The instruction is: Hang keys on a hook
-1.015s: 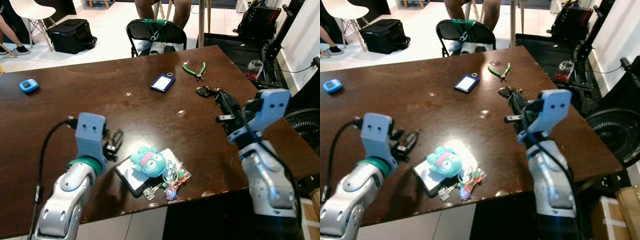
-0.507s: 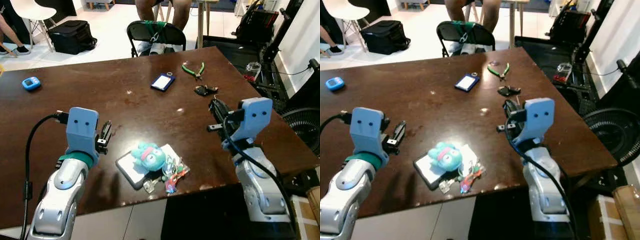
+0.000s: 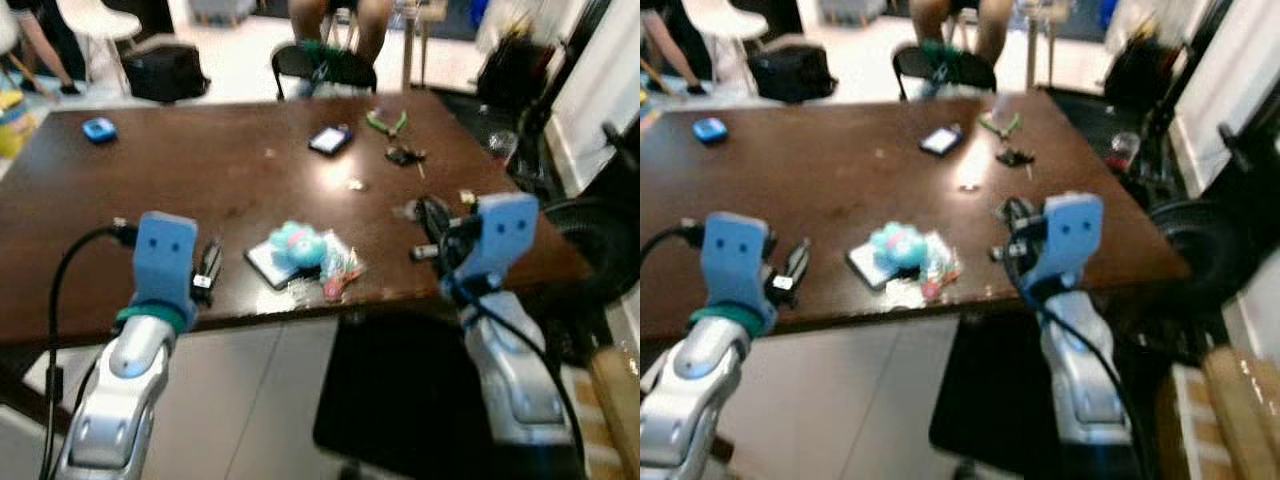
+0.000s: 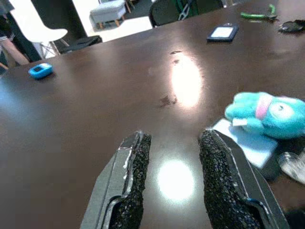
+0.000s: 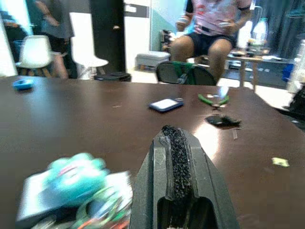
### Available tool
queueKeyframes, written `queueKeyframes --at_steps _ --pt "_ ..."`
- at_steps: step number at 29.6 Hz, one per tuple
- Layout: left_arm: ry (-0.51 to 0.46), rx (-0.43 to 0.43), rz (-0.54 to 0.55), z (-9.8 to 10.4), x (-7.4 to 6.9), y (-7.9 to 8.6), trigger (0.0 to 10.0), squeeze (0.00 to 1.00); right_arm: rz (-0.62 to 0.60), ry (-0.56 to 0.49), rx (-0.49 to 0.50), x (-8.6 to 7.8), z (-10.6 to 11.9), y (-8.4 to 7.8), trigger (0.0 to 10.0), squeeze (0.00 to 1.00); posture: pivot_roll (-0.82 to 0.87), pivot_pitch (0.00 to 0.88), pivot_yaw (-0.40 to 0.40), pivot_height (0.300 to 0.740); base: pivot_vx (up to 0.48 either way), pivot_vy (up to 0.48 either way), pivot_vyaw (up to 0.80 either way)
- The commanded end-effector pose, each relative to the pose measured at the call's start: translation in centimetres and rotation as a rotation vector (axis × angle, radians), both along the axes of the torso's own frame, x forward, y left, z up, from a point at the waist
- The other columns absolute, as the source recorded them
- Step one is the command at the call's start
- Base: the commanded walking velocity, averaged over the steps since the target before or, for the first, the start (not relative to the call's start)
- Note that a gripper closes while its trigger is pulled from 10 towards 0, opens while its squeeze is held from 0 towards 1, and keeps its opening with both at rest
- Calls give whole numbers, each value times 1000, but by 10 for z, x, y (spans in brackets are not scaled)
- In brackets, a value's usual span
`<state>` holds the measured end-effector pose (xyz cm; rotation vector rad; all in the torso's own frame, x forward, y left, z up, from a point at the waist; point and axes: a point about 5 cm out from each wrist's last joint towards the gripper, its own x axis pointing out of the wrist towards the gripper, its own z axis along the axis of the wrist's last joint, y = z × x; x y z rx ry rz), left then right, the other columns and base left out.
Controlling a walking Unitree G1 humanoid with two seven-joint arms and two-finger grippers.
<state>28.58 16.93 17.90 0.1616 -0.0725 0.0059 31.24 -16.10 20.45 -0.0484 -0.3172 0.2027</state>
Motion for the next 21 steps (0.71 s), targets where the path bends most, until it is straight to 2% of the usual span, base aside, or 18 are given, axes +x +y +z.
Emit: queueKeyframes --at_steps 1,16,21 --pt "12 -4 11 -4 -1 1 10000 0 -2 7 -12 0 -2 1 10000 0 -112 9 101 740 -450 0 0" --pt "6 -10 15 -5 0 -2 10000 0 33 -6 -62 2 0 6 10000 0 -111 11 96 740 -449 0 0" --pt "-1 -18 9 -2 1 -4 10000 0 46 -41 -70 2 9 9 10000 0 -111 12 97 740 -312 0 156"
